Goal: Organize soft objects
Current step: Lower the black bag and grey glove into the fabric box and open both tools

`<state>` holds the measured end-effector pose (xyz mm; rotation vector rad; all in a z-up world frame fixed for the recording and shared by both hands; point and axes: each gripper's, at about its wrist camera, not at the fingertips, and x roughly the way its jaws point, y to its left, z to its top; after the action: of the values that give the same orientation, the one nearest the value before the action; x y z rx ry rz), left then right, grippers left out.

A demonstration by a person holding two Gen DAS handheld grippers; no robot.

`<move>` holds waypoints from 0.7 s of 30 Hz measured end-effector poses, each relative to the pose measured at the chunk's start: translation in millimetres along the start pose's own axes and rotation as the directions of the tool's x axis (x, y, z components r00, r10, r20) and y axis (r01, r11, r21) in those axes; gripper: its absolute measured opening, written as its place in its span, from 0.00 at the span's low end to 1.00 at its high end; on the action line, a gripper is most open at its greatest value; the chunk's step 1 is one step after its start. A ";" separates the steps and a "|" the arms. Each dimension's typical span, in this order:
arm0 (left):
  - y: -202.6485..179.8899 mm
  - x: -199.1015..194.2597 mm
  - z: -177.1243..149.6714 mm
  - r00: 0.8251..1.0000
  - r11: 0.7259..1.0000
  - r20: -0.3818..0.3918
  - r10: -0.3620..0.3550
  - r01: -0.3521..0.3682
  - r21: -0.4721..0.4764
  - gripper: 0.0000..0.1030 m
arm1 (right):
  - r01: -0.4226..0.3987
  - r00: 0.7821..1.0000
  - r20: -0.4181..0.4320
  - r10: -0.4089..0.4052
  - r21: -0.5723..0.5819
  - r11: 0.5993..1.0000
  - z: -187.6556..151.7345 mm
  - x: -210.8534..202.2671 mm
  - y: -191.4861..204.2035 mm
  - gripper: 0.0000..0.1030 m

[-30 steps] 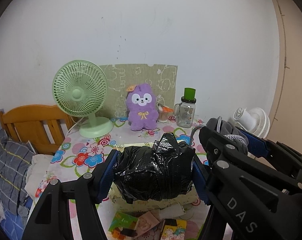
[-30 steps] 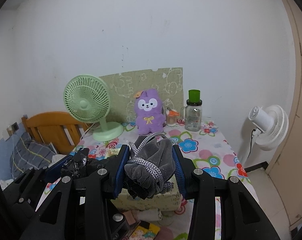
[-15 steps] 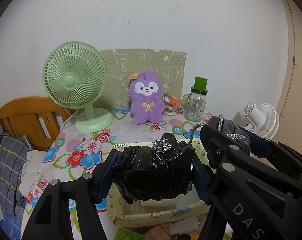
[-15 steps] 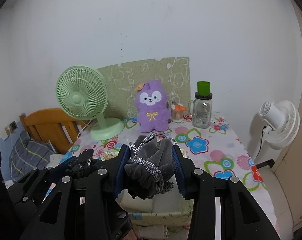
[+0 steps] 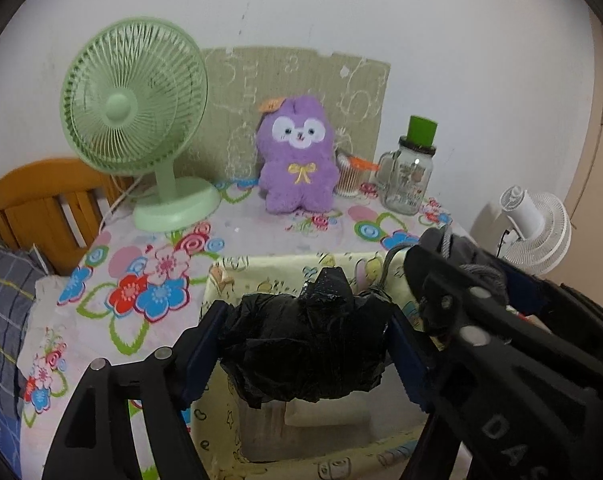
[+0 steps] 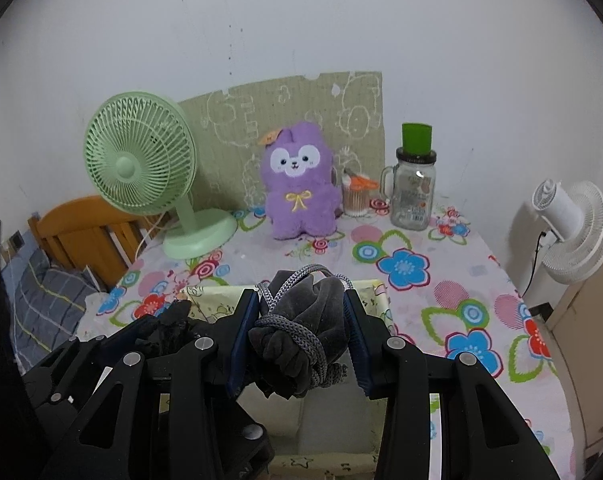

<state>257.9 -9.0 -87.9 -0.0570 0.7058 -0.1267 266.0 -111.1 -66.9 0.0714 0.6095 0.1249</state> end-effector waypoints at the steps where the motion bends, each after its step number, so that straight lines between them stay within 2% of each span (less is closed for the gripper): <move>1: 1.0 2.8 -0.7 1.000 1.000 -0.009 -0.001 0.001 -0.005 0.77 | -0.003 1.000 -0.002 0.003 0.000 1.000 -0.4 1.7 0.0 0.44; 9: 2.2 4.8 -4.5 1.000 1.000 -0.015 0.017 -0.017 0.018 0.98 | -0.018 1.000 -0.007 0.018 -0.010 1.000 -1.7 9.3 2.7 0.44; 18: 7.8 8.2 -7.5 0.999 0.999 -0.046 0.024 -0.023 0.031 1.00 | -0.045 0.998 -0.040 0.045 -0.004 0.999 -3.8 22.1 7.2 0.49; 20: 12.3 9.3 -7.2 0.998 0.999 -0.046 0.038 -0.037 0.019 1.00 | -0.071 0.996 -0.060 0.070 -0.010 0.997 -4.8 27.2 8.9 0.56; 21: 15.8 9.9 -6.6 0.998 1.000 -0.050 0.025 -0.025 0.006 1.00 | -0.084 0.994 -0.076 0.083 -0.012 0.996 -5.7 30.6 10.1 0.73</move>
<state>262.6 5.3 -100.8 -0.0395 0.7556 -0.1064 286.6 -96.8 -87.9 0.0780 0.6806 0.2139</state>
